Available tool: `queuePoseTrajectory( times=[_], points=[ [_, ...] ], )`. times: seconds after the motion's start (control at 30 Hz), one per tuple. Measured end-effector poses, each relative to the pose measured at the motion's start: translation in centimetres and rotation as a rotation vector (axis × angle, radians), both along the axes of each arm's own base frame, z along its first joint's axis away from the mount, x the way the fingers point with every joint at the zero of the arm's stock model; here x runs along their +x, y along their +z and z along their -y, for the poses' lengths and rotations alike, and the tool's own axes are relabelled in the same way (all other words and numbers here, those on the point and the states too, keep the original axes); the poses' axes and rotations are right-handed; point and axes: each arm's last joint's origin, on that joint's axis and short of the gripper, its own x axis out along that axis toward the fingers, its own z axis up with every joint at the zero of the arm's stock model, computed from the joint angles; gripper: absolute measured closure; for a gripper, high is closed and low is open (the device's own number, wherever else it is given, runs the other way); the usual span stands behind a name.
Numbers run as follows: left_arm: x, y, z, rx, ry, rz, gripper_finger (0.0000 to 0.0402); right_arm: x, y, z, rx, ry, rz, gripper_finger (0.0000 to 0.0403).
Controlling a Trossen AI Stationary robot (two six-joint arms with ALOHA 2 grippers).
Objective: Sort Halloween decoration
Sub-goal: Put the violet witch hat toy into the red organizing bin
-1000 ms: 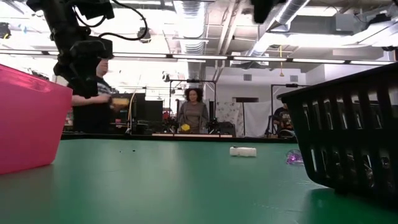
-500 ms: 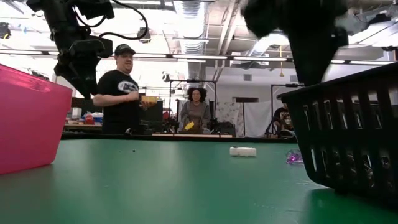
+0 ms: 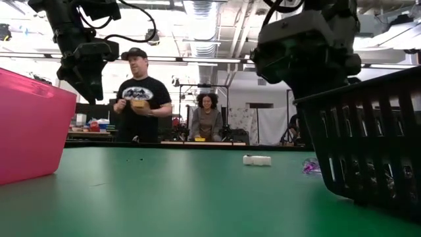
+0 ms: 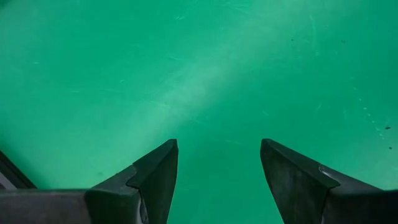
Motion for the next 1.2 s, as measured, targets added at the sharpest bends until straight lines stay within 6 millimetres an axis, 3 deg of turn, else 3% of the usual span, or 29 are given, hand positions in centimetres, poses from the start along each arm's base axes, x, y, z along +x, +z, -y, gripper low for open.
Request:
queuePoseTrajectory(
  times=[0.23, 0.4, 0.5, 0.6, 0.83, 1.03, 1.2],
  points=[
    [0.0, 0.0, 0.0, 0.005, 0.006, -0.001, 0.0183, 0.1, -0.7, -0.2, -0.009, 0.016, -0.012, 0.0234],
    [0.0, 0.0, 0.0, 0.001, 0.018, 0.002, 0.0183, 0.9, -2.7, -0.9, 0.040, 0.074, -0.041, 0.0234],
    [0.0, 0.0, -0.1, 0.013, 0.027, -0.001, 0.0183, 1.1, -3.0, -0.9, 0.062, 0.083, -0.051, 0.0239],
    [0.0, 0.0, -0.1, 0.026, 0.036, -0.004, 0.0183, 1.1, -3.1, -0.7, 0.059, 0.065, -0.055, 0.0268],
    [0.0, 0.1, -0.2, 0.040, 0.048, 0.001, 0.0183, 1.3, -3.0, -0.2, 0.062, 0.046, -0.050, 0.0384],
    [0.0, 0.1, -0.2, 0.044, 0.051, -0.001, 0.0183, 1.6, -2.6, -0.3, 0.057, 0.065, -0.041, 0.0385],
    [0.0, 0.1, -0.2, 0.045, 0.051, -0.001, 0.0183, 3.1, -0.8, -0.2, 0.049, 0.088, 0.032, 0.0389]
  ],
)
